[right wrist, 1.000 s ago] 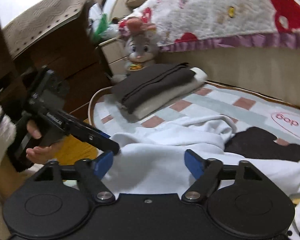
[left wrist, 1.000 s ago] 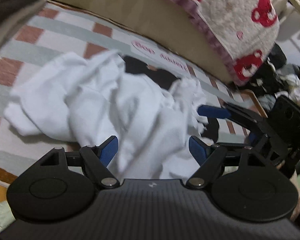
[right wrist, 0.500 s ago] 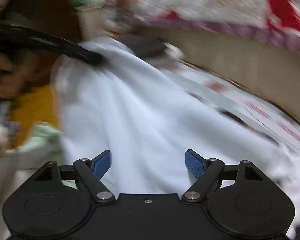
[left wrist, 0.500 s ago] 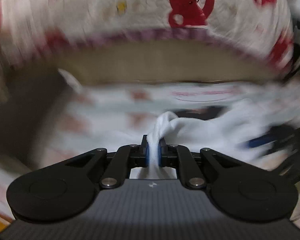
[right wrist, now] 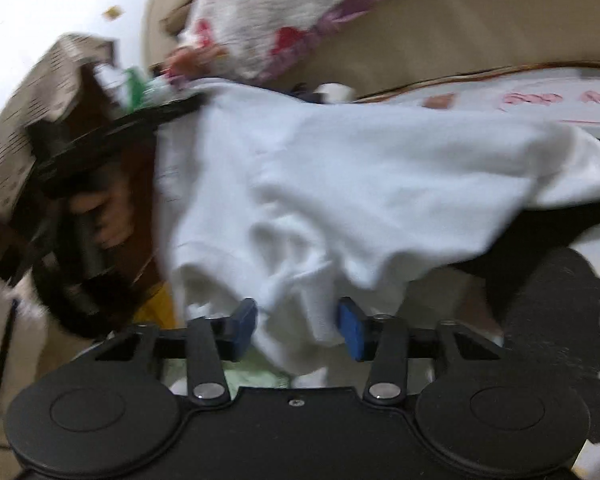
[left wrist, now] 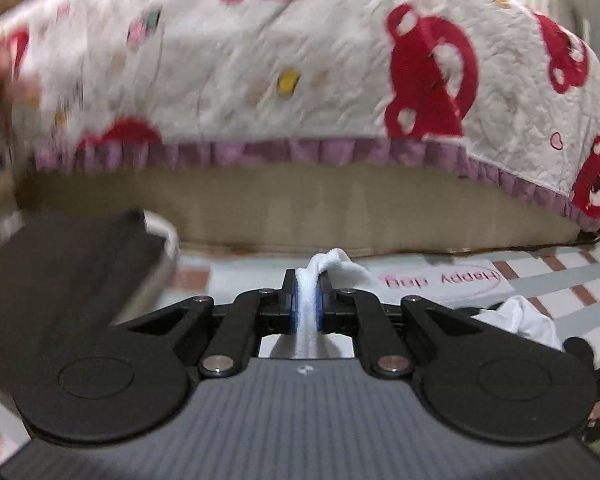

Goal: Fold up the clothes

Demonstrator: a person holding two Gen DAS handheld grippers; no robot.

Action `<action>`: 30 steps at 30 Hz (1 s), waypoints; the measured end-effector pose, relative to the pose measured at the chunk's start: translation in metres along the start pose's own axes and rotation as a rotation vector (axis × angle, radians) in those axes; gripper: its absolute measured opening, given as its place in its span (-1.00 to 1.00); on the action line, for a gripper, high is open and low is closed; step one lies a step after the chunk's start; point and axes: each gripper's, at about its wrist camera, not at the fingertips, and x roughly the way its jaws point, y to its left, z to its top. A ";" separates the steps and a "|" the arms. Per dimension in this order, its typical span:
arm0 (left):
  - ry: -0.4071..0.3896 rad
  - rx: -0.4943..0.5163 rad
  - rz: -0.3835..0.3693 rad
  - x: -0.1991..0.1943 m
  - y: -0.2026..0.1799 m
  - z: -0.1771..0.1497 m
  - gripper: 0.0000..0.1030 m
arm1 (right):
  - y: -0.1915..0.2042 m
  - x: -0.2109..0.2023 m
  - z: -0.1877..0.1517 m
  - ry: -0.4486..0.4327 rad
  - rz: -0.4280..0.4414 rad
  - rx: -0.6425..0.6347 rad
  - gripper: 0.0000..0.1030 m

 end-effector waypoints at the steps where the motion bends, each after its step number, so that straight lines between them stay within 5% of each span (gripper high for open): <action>1: 0.021 -0.015 0.002 0.005 0.002 -0.006 -0.82 | 0.002 0.001 -0.001 -0.001 0.031 -0.008 -0.06; 8: 0.033 -0.092 0.064 -0.004 0.010 -0.041 -0.79 | 0.024 0.032 -0.009 -0.003 -0.164 -0.075 0.03; 10: 0.030 -0.122 0.080 -0.013 0.013 -0.043 -0.75 | 0.028 0.047 -0.004 -0.028 -0.215 -0.142 -0.63; 12: 0.005 -0.142 0.082 -0.028 0.013 -0.042 -0.55 | 0.032 0.044 0.001 -0.083 -0.256 -0.163 -0.65; 15: -0.037 -0.114 -0.006 -0.062 0.006 -0.045 -0.45 | 0.033 0.033 0.009 -0.165 -0.308 -0.163 -0.70; 17: 0.003 -0.025 -0.086 -0.073 -0.006 -0.053 -0.42 | 0.026 0.018 0.014 -0.219 -0.333 -0.121 -0.70; 20: 0.060 0.098 -0.204 -0.079 -0.027 -0.075 -0.26 | 0.013 0.005 0.019 -0.260 -0.320 -0.034 -0.70; 24: 0.091 -0.030 -0.359 -0.072 -0.034 -0.100 -0.16 | 0.006 -0.001 0.020 -0.293 -0.301 0.031 -0.69; 27: 0.135 0.041 -0.358 -0.057 -0.052 -0.106 -0.13 | 0.007 0.000 0.022 -0.308 -0.276 0.075 -0.69; 30: 0.144 0.161 -0.320 -0.043 -0.073 -0.116 0.37 | 0.004 -0.006 0.024 -0.386 -0.155 0.218 -0.68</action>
